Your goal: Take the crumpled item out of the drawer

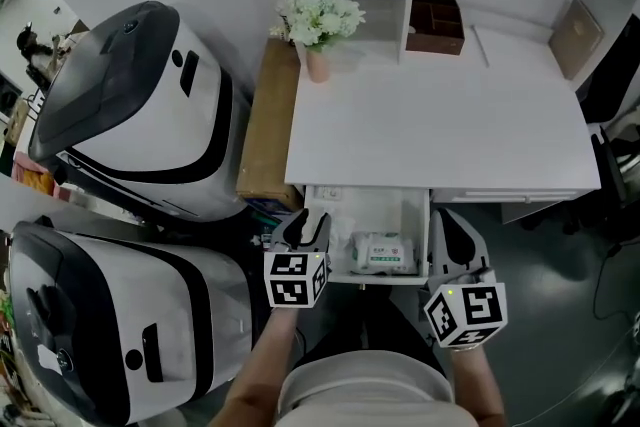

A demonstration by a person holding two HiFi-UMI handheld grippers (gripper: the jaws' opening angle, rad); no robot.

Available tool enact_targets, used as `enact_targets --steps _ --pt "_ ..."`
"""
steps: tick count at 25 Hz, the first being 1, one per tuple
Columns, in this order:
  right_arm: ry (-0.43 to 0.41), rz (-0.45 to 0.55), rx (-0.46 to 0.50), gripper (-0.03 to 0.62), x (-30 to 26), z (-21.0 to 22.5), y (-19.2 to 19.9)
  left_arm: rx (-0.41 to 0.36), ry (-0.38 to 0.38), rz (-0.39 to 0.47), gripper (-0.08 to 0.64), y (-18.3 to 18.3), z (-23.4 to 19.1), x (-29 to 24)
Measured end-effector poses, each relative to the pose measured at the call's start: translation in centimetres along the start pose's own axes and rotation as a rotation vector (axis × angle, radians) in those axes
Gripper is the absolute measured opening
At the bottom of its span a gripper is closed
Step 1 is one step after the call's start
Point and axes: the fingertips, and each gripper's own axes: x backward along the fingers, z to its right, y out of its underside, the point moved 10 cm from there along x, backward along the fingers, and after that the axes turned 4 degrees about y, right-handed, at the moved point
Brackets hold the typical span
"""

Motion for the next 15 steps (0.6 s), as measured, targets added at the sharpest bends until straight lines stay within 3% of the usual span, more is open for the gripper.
enact_targets --steps 6,15 --pt "0.010 -0.027 -0.010 0.002 -1.6 1.7 0.3 -0.058 -0.011 -0.124 0.150 2.0 -0.1 -4.1" --pt "0.037 -0.060 -0.026 0.002 -2.9 3.6 0.7 -0.060 -0.013 -0.377 0.172 5.8 -1.1 -9.6"
